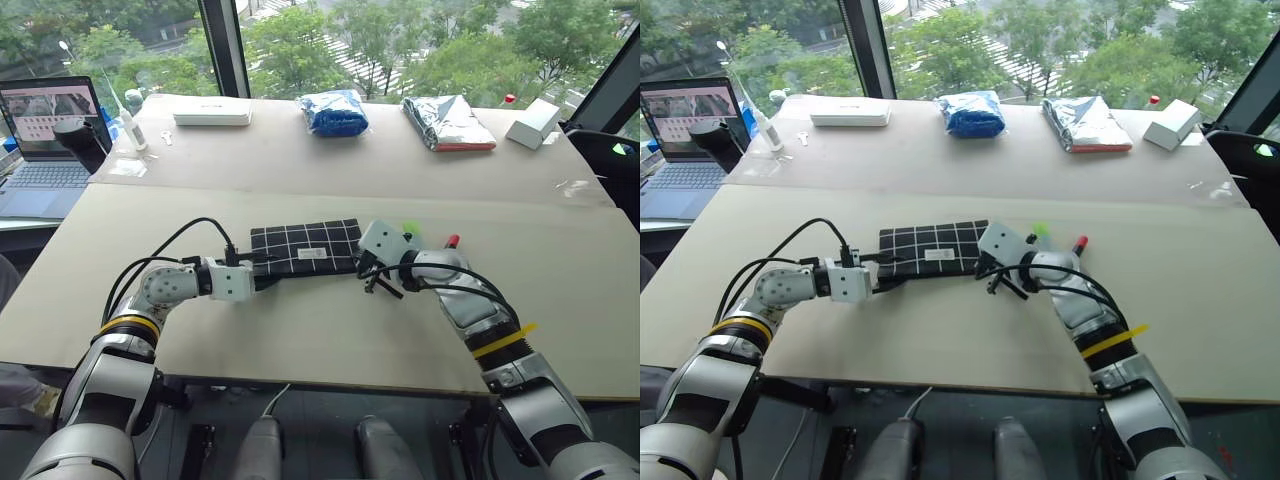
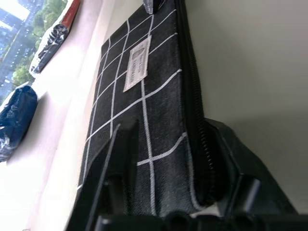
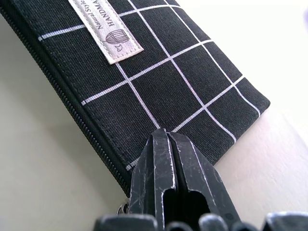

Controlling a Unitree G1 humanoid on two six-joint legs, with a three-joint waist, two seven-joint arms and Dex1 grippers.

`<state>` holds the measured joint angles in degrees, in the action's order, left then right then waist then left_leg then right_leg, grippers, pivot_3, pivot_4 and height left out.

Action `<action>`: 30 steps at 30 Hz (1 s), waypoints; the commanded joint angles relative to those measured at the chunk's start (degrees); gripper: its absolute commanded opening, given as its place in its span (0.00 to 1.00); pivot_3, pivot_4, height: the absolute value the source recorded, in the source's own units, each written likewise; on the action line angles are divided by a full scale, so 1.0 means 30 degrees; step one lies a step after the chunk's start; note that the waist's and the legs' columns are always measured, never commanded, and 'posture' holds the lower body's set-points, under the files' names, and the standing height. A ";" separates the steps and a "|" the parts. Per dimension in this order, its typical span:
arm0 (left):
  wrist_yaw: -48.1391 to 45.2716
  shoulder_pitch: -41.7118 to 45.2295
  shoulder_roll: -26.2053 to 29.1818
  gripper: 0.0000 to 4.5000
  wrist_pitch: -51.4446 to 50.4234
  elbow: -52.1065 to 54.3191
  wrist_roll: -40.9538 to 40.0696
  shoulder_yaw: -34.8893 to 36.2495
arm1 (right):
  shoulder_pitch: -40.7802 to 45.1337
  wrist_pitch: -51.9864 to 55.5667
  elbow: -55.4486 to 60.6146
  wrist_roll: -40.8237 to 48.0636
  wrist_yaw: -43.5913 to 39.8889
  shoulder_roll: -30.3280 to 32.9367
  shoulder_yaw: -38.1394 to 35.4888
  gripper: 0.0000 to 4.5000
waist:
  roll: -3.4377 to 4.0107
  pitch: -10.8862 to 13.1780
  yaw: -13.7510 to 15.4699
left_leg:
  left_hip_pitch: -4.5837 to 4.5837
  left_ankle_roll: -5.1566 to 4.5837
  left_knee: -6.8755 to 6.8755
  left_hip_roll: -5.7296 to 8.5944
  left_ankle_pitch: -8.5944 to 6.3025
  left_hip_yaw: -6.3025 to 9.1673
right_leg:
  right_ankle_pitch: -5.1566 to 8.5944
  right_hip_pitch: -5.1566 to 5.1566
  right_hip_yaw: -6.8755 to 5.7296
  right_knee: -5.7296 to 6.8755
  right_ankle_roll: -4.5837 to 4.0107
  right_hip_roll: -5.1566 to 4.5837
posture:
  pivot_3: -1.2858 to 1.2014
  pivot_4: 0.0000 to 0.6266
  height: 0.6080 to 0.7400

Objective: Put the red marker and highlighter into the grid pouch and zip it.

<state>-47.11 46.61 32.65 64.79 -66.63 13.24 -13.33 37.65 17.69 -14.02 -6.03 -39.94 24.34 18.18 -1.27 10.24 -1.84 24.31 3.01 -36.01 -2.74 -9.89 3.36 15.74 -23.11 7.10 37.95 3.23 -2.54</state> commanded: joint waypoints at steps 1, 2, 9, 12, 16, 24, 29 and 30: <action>-0.0639 0.0061 -0.0194 0.07 0.0240 -0.0097 -0.0386 -0.0102 | -0.0212 0.0302 0.0370 -0.0121 -0.0115 0.0276 -0.0360 0.00 | 0.0000 0.0000 -0.0022 | -0.0002 0.0000 0.0000 0.0000 0.0000 -0.0002 | 0.0000 0.0001 0.0002 0.0000 0.0000 0.0000 | 0.52 0.24 1.00; -0.0849 0.0034 -0.0187 0.02 0.0274 -0.0083 -0.0509 -0.0073 | -0.0201 0.0304 0.0347 -0.0120 -0.0129 0.0271 -0.0380 0.00 | 0.0000 -0.0001 -0.0040 | -0.0002 0.0000 0.0001 0.0000 0.0000 -0.0002 | 0.0000 0.0001 0.0003 0.0000 0.0000 0.0000 | 0.52 0.24 1.00; -0.3338 -0.0656 0.0038 0.00 -0.2034 -0.0055 -0.1964 0.0401 | -0.0459 0.1808 0.0852 0.1962 -0.1879 -0.0271 -0.1325 0.16 | 0.0001 -0.0002 -0.0219 | -0.0006 -0.0001 0.0009 -0.0002 0.0000 0.0002 | 0.0000 -0.0001 0.0002 0.0002 -0.0001 0.0002 | 0.52 0.24 1.00; -0.3693 -0.1305 0.0430 0.00 -0.3511 0.0043 -0.2559 0.0968 | 0.0030 0.3713 0.1143 0.4182 -0.1923 -0.0998 -0.3290 0.41 | 0.0003 -0.0006 -0.0345 | -0.0024 -0.0001 0.0013 -0.0003 0.0000 0.0002 | 0.0000 0.0007 0.0003 0.0013 -0.0001 0.0004 | 0.52 0.24 1.00; -0.4208 -0.2043 0.0488 0.00 -0.4693 0.0940 -0.3637 0.1760 | 0.1320 0.6570 0.1211 0.6760 -0.1113 -0.1678 -0.6142 0.71 | 0.0014 -0.0011 -0.0571 | -0.0049 -0.0002 0.0030 -0.0011 0.0001 0.0010 | -0.0001 0.0001 -0.0001 0.0039 -0.0003 0.0012 | 0.52 0.24 1.00; -0.3731 -0.3459 -0.0515 0.00 -1.0059 0.5040 -0.7136 0.4203 | 0.1524 0.9563 0.4126 1.0081 -0.2243 0.0524 -0.8218 0.99 | 0.0021 -0.0006 -0.0710 | -0.0025 -0.0004 0.0037 -0.0016 0.0000 0.0014 | 0.0001 -0.0012 -0.0006 0.0029 -0.0001 0.0007 | 0.52 0.24 1.00; -0.3165 -0.4468 -0.0910 0.00 -1.2228 0.8077 -0.7279 0.4285 | 0.0697 0.8702 0.3508 0.9230 -0.0937 -0.0304 -0.6934 0.99 | 0.0014 -0.0008 -0.0704 | -0.0010 -0.0003 0.0031 -0.0016 0.0000 0.0016 | 0.0002 -0.0024 -0.0006 0.0027 0.0001 0.0009 | 0.52 0.24 1.00; -0.3064 -0.4594 -0.0996 0.00 -1.2678 0.8667 -0.7352 0.4303 | 0.0694 0.8264 0.3160 0.8854 -0.0582 -0.0494 -0.6672 0.99 | 0.0014 -0.0007 -0.0706 | -0.0007 -0.0003 0.0029 -0.0014 0.0000 0.0014 | 0.0002 -0.0029 -0.0003 0.0031 0.0000 0.0009 | 0.52 0.24 1.00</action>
<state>-57.38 33.12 30.26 29.63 -45.92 -7.11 -1.21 38.73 45.89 -4.24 22.15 -44.10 23.60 -2.49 -1.22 10.22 -3.96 24.30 3.00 -35.93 -2.78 -9.89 3.40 15.74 -23.21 7.10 38.05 3.23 -2.51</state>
